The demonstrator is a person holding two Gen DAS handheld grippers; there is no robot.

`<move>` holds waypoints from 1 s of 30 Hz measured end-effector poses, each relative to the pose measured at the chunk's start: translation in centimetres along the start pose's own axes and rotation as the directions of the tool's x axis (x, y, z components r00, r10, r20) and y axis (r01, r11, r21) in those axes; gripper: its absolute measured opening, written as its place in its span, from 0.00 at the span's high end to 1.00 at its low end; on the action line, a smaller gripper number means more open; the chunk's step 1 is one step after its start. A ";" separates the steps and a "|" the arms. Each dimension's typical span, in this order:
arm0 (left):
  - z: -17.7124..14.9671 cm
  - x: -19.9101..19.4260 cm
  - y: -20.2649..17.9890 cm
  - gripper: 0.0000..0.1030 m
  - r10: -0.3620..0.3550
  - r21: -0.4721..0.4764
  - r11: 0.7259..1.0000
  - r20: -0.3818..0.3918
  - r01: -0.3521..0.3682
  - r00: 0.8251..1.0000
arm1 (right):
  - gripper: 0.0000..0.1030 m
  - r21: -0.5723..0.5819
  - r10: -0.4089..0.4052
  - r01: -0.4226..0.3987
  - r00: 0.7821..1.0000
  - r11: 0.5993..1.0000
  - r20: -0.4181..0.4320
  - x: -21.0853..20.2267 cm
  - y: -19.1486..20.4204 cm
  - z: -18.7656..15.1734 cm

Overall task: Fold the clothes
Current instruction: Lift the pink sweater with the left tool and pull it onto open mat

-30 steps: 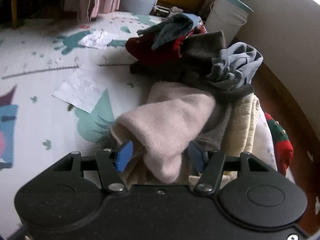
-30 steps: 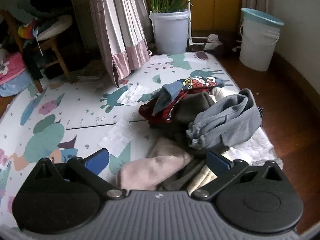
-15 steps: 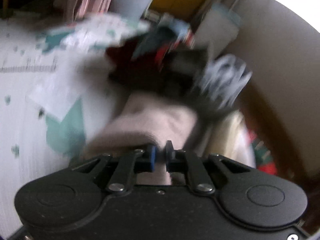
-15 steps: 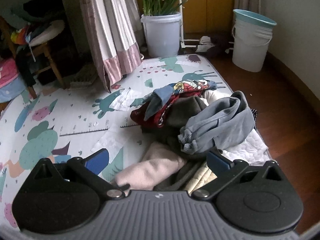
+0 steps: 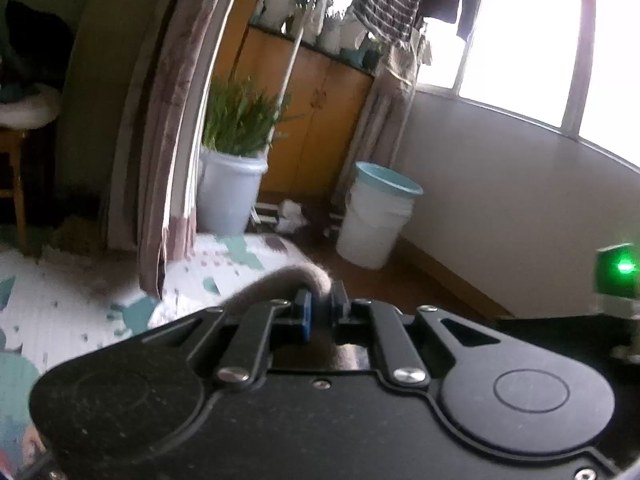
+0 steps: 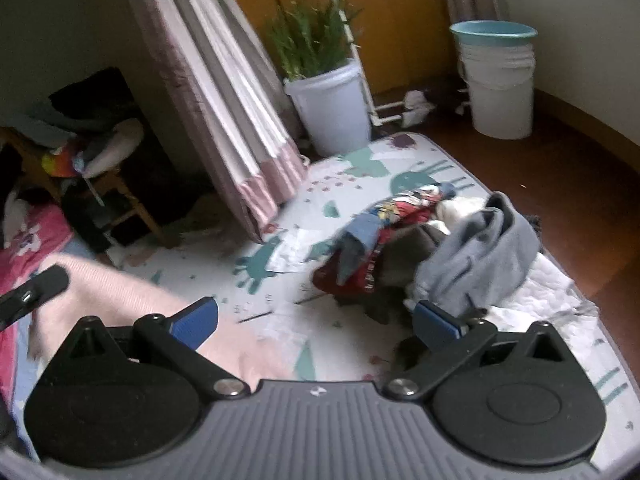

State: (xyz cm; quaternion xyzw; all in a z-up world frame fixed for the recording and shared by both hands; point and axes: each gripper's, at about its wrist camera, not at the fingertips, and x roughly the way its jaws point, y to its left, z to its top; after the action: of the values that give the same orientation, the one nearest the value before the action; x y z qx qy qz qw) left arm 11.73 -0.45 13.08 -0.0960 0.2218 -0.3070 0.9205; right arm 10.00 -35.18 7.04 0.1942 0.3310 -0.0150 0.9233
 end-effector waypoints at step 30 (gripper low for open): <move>-30.0 -1.3 8.9 0.46 0.460 0.564 0.817 -0.510 -0.122 0.727 | 0.00 -0.436 0.052 -0.161 0.967 0.885 -0.251 6.2 9.9 -8.3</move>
State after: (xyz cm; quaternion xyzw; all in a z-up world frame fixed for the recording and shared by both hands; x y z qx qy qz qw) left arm 1.40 6.15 -15.75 0.2868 0.4408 -0.2127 0.8235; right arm 11.40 -22.32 0.84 -0.0080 0.4196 0.1362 0.8974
